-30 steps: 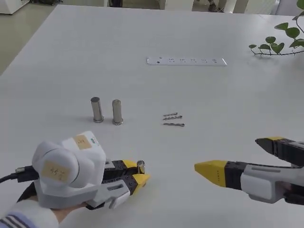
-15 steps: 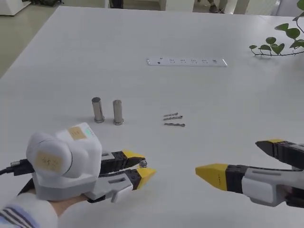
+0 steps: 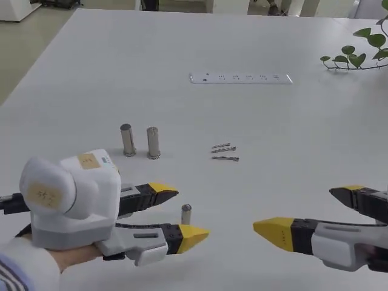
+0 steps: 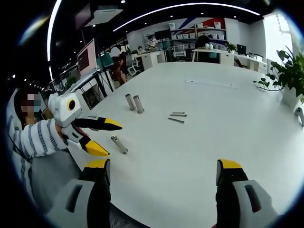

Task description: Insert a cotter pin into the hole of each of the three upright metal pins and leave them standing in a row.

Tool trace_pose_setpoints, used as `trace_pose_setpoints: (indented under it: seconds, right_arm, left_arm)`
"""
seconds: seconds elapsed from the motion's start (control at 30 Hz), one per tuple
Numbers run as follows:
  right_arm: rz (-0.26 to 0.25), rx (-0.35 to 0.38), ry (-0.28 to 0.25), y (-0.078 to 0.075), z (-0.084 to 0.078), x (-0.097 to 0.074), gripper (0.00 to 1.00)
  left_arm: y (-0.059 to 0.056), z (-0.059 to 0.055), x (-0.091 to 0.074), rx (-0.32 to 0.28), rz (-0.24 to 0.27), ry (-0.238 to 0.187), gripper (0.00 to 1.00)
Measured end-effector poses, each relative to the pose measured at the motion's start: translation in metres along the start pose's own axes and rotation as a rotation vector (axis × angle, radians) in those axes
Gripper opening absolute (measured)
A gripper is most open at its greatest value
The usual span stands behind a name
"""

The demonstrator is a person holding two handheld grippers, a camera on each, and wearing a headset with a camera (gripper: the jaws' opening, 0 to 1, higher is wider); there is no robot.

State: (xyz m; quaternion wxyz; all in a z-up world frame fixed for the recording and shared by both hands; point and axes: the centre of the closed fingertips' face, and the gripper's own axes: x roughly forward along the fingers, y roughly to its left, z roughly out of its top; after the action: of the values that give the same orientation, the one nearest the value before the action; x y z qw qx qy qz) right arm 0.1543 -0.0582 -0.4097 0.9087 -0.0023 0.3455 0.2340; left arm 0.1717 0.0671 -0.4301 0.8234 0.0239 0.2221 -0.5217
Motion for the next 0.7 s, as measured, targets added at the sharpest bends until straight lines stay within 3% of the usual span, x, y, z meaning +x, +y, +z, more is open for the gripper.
trace_pose_setpoints:
  seconds: [0.17, 0.33, 0.47, 0.7]
  right_arm:
    - [0.001, 0.007, 0.004, 0.0, -0.005, 0.0, 0.91]
    - [0.006, 0.009, 0.007, 0.001, -0.008, 0.001, 0.91]
    - [0.002, -0.003, 0.017, 0.0, -0.01, 0.002, 0.91]
    - [0.004, -0.005, 0.022, 0.001, -0.012, 0.003, 0.91]
  left_arm:
    - [-0.003, 0.012, -0.009, -0.006, -0.016, -0.035, 0.6]
    - [-0.007, 0.017, -0.017, -0.022, -0.028, -0.048, 0.72]
    - [-0.011, 0.016, -0.022, -0.023, -0.022, -0.042, 0.77]
    - [-0.016, 0.011, -0.031, -0.016, -0.015, -0.021, 0.94]
